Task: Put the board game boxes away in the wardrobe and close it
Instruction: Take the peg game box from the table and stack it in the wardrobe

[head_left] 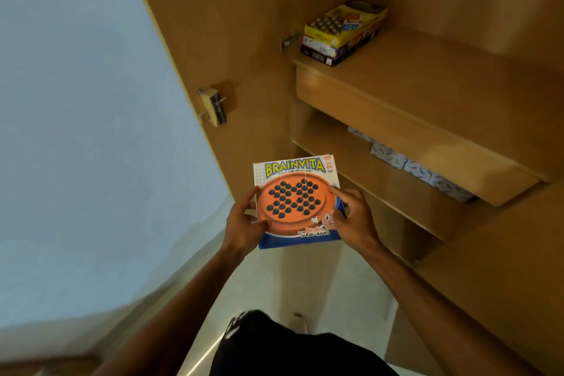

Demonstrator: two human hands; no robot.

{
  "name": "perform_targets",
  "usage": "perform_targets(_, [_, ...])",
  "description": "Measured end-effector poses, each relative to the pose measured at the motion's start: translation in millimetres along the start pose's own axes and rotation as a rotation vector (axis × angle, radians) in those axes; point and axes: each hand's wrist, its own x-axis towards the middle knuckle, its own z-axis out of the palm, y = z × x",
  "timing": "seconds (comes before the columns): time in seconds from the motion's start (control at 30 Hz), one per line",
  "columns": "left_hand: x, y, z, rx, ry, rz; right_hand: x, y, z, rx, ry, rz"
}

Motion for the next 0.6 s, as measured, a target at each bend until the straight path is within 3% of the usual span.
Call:
perform_targets(0.3, [185, 95, 66, -0.034, -0.188, 0.104, 167, -17, -55, -0.094, 0.24, -0.043])
perform_targets(0.6, [382, 213, 129, -0.022, -0.217, 0.255, 359, -57, -121, -0.102, 0.442, -0.095])
